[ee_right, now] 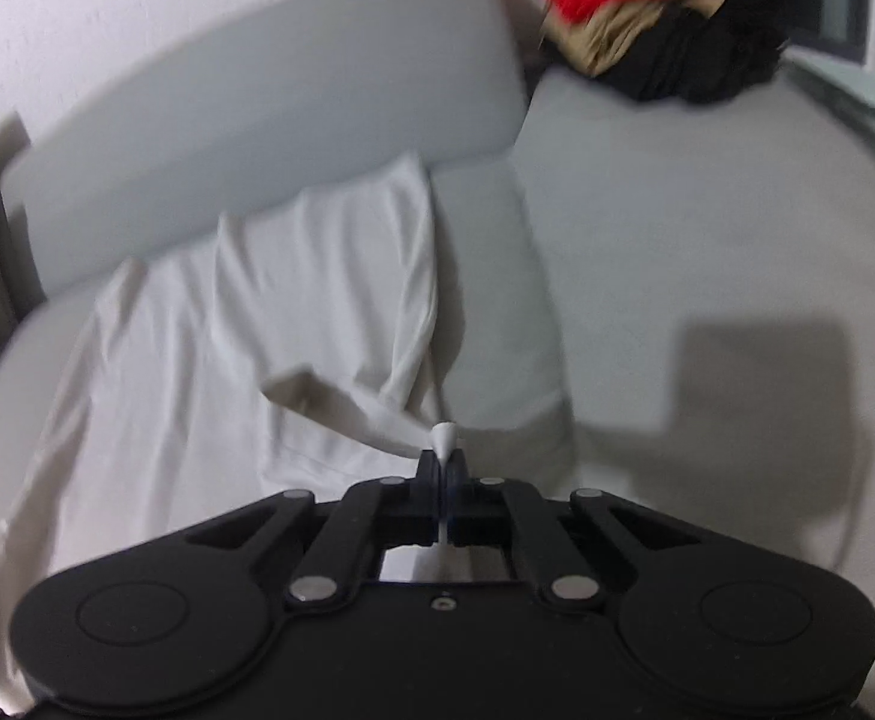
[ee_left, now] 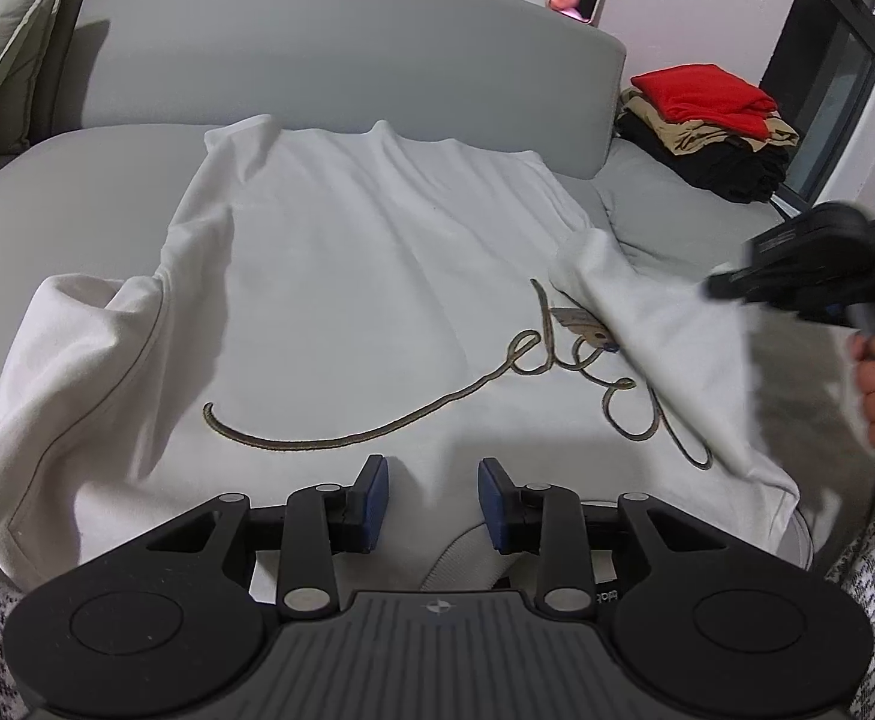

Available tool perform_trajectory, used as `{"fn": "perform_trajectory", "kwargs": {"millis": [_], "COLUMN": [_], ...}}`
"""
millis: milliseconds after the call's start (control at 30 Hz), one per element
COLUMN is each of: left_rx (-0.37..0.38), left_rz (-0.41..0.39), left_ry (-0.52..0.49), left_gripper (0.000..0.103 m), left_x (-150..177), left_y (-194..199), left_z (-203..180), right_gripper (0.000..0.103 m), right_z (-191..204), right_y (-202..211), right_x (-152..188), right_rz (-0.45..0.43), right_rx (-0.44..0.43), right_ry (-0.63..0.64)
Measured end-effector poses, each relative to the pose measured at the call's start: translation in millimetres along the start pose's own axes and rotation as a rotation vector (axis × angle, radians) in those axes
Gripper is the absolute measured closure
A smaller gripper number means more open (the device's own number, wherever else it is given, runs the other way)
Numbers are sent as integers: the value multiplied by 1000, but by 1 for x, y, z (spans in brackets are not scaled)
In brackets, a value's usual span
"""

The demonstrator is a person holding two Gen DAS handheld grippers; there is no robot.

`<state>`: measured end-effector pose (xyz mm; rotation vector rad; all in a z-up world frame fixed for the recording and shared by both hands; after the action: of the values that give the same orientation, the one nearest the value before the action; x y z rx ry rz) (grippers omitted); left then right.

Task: Fold clothes
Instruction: 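Smooth the sweatshirt body with the right gripper, left tool held open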

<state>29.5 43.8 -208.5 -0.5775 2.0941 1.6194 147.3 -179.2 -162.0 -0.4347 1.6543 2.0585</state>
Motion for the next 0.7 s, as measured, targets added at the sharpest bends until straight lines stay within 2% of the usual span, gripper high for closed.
{"fn": "perform_trajectory", "kwargs": {"millis": [100,200,233,333,467,533,567,633,700], "left_rx": [12,31,39,43,13,5,-4,-32,-73], "left_rz": [-19,-25,-23,-21,-16,-23,-37,-72,-113], "left_ry": [-23,-40,-45,-76,-102,-83,-78,-62,-40], "left_gripper": [73,73,73,72,72,72,72,71,71], "left_x": [1,0,-1,1,5,6,6,5,1], "left_y": [2,-1,-3,-8,-8,-1,6,17,25], "left_z": [-7,-19,-24,-39,-41,-35,-32,-24,-15], "right_gripper": [101,101,101,101,100,89,77,59,60], "right_z": [-43,-97,-114,-144,-140,-140,-140,-132,-117], "right_y": [36,54,54,32,23,31,37,54,68], "right_x": [-7,-5,-3,8,6,9,10,15,21], "right_rz": [-134,-241,-253,-172,-175,-186,-202,-296,-378], "right_rx": [32,146,180,218,267,248,234,203,143], "right_ry": [-115,-219,-251,-325,-259,-262,-274,-274,-237]}}
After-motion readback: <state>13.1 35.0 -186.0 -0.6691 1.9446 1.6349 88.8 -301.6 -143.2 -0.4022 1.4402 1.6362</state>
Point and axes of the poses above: each gripper's, at about its wrist camera, not at the fingertips, and y roughly against the way its jaws point, z to its left, x to its underside, the point moved 5 cm from there along -y, roughly the way its jaws point, and after that the axes turned 9 degrees about z, right-handed, at the moved point
